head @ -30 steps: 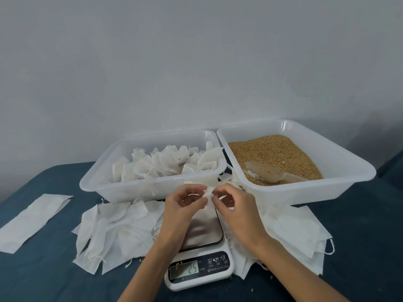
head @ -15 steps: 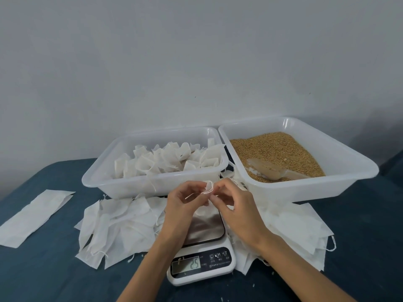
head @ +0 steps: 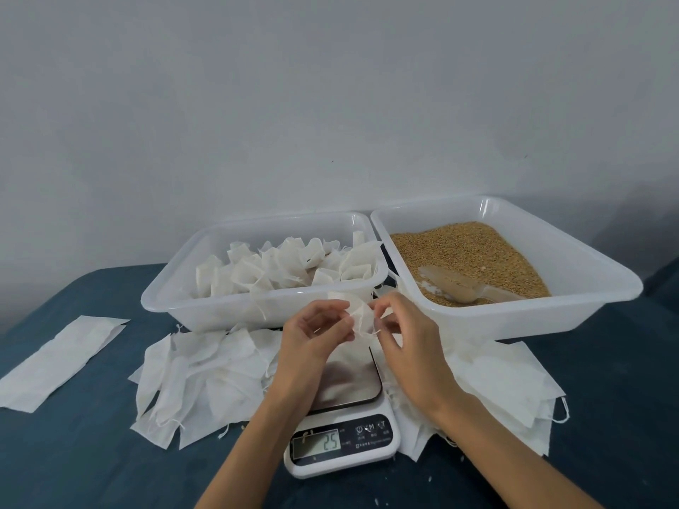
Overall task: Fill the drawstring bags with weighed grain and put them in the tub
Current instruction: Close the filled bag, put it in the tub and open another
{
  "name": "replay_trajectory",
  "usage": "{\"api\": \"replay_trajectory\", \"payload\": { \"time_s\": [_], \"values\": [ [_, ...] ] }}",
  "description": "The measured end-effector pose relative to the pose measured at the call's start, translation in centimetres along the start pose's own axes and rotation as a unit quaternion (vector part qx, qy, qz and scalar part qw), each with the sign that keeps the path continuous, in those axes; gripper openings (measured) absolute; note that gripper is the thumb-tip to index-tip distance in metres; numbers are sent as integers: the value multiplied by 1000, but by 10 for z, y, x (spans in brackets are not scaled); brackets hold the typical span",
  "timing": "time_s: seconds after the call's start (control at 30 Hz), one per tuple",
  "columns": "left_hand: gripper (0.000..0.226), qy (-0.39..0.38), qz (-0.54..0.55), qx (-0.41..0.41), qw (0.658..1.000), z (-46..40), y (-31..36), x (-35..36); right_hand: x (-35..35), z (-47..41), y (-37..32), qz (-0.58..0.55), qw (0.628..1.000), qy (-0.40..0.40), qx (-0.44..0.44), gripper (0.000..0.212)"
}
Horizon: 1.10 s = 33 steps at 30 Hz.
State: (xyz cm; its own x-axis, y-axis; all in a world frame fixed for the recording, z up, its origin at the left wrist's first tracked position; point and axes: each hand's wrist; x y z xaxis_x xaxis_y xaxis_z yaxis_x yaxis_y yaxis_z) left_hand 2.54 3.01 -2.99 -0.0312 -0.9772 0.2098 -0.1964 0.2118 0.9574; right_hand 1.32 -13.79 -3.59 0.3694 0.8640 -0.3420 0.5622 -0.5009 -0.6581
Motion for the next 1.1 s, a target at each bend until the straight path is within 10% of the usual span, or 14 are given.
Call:
{"api": "replay_trajectory", "payload": {
  "time_s": [0.13,0.37,0.63,0.83,1.1],
  "values": [
    [15,2,8,-1,1000,2,0,3,2,2,3,14,999,-1,-50,32],
    [17,-46,-24,9,999,6,3,5,-2,0,-10,-171,972,-58,149,20],
    [48,91,-99,34,990,0,6,0,-12,-10,-6,-241,957,12,158,10],
    [21,40,-39,33,998,3,5,-1,-9,-7,-8,-68,991,80,78,8],
    [9,44,-53,71,995,6,7,3,-11,-5,-10,-186,971,51,140,4]
  ]
}}
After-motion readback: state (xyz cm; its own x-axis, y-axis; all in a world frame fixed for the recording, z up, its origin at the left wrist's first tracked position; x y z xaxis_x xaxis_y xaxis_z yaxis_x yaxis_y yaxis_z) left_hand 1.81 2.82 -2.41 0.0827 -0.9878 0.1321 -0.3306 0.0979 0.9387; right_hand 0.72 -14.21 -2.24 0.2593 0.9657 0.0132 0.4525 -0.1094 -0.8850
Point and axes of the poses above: each hand's wrist, its own z-axis away from the middle knuckle, its own x-axis out of the palm, y = z × x, and after that the axes turned 5 degrees about y, right-handed
